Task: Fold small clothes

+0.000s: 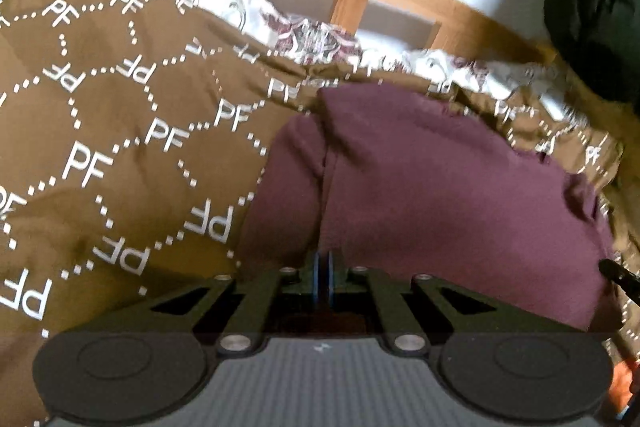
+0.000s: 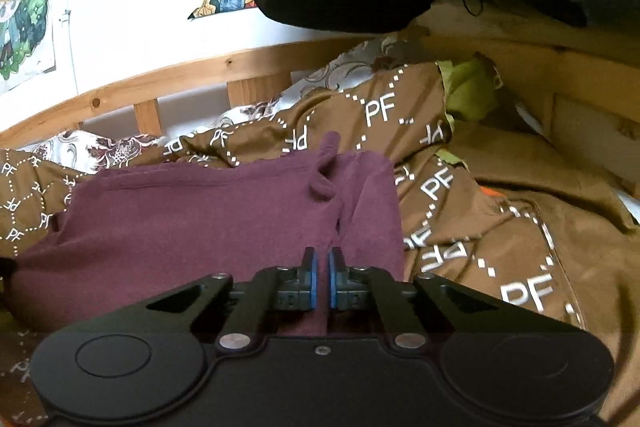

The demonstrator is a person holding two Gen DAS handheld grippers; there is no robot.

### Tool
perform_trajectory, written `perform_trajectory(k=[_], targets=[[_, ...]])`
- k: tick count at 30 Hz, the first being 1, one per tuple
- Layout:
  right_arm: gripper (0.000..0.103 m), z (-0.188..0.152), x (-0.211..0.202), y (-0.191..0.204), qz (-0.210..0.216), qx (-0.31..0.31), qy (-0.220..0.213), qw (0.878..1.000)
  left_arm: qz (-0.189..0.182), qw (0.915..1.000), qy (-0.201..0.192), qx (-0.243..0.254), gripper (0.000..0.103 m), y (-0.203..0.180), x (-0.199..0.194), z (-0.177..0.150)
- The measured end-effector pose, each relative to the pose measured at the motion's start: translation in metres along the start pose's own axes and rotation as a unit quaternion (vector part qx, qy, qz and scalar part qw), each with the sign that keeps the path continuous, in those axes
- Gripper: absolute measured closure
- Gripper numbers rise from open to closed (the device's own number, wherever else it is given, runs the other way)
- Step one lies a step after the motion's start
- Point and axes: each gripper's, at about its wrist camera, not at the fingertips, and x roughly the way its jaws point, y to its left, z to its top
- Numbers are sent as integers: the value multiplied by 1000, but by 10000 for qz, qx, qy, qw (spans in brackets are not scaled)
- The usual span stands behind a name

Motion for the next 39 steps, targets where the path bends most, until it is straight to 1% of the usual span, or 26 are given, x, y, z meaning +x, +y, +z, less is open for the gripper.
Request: perform_trajectory(k=[3,4,5,6,7,8,10,12,15,16,17,19,20,21,22,25,28,31,32,34,36,37,38,39], targets=[[98,-7,8,2,-54,-35,350,9994,-18,9998,147,-95,98,4,6,-2],[98,-9,12,1,-43,9,485,9988,-19,9998,156,-128,92,4,6,-3],[97,-10,15,0,-29,34,571,9984,6,9998,152,-137,83,4,5,-2],[94,-11,16,-1,-4,67,564,9984,24,9998,122,-133,77,4,5,-2],[88,-11,15,-2,53,126,463,9988,34,9999,70,-123,66,4,4,-1],[84,-11,15,-3,85,131,353,9993,25,9999,12,-107,60,3,2,0],[73,-9,14,-1,112,-43,46,9999,-7,9999,-65,-99,59,2,2,4],[67,-8,15,0,140,-251,-228,9993,-22,9999,-86,-89,59,0,5,8],[64,1,30,1,146,-531,-475,9974,3,10000,-54,52,60,-8,15,15],[63,7,38,2,108,-656,-556,9962,33,9999,-25,133,69,-11,20,17],[63,13,47,4,75,-781,-599,9951,74,9998,4,203,81,-14,24,18],[64,24,67,4,-3,-901,-581,9942,247,9991,32,344,93,-20,29,19],[66,27,78,3,-51,-918,-468,9947,351,9985,-11,421,96,-23,30,19],[78,28,85,2,-65,-909,-384,9951,386,9981,-68,466,97,-25,29,18],[98,27,90,0,-116,-902,-349,9953,438,9977,-128,496,97,-26,28,16],[99,26,84,-10,-121,-659,-456,9967,618,9964,-301,489,98,-28,26,12],[99,28,75,-11,-236,-717,-578,9955,647,9969,-373,237,98,-23,26,9],[99,24,84,-14,-333,-678,-358,9965,561,9978,-318,135,98,-17,27,7],[99,22,87,-16,-328,-605,-281,9972,526,9980,-310,167,97,-17,26,8],[98,18,88,-17,-316,-583,-261,9975,497,9982,-251,201,95,-18,26,10],[96,17,87,-15,-334,-658,-287,9969,491,9987,-111,67,88,-16,27,12],[96,17,87,-14,-347,-684,-306,9966,513,9986,-73,-40,80,-15,27,12],[95,16,86,-14,-346,-699,-336,9964,563,9983,-39,-154,67,-13,26,12],[94,15,86,-14,-339,-708,-355,9963,613,9978,-25,-237,63,-13,23,11]])
